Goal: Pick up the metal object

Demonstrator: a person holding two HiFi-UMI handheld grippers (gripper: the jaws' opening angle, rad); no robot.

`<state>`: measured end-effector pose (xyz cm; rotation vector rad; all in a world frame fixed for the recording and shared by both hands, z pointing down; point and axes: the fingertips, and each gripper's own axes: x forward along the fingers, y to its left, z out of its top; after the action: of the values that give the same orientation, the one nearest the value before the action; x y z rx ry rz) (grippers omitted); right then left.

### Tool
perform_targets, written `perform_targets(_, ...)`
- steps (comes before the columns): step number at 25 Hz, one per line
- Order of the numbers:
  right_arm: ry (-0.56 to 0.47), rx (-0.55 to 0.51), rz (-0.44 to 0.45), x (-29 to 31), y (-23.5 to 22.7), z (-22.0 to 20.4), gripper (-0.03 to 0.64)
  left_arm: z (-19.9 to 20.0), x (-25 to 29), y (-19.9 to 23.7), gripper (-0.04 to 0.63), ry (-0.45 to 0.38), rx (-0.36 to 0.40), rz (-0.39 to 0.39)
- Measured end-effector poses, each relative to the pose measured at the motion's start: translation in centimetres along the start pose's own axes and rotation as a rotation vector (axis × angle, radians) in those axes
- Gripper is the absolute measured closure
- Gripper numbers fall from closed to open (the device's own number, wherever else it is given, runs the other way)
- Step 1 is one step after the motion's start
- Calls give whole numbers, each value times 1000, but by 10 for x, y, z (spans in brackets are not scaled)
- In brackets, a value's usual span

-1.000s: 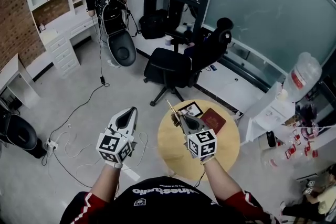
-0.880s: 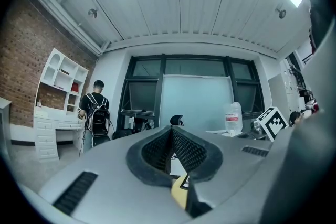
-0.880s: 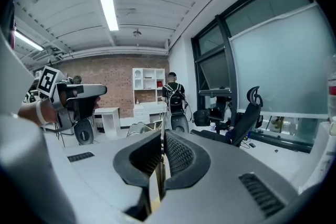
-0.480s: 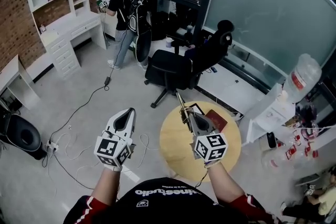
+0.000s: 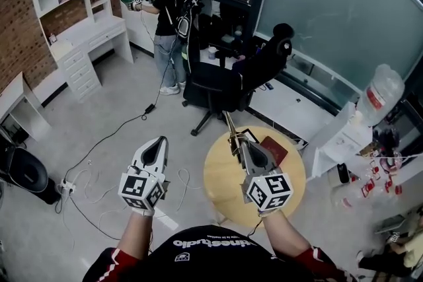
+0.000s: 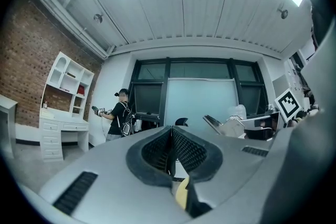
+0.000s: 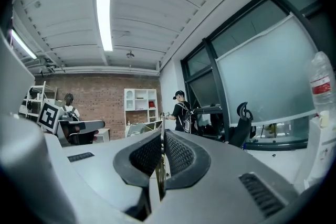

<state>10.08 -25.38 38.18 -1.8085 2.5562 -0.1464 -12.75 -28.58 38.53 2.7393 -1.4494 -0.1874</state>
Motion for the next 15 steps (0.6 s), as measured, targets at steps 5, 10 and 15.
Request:
perform_targets(5,-29,0,-14,-8,2,10,588,7,2,-5,574,-16,2,-18)
perform_targets(10,-37,0,-33,-11,0,11,588,11,5,-7,574,-25,1,-32)
perform_targets(15,-43,-6,-43,-15,1,12,588,11,4,-9,575,-30,-47,-43)
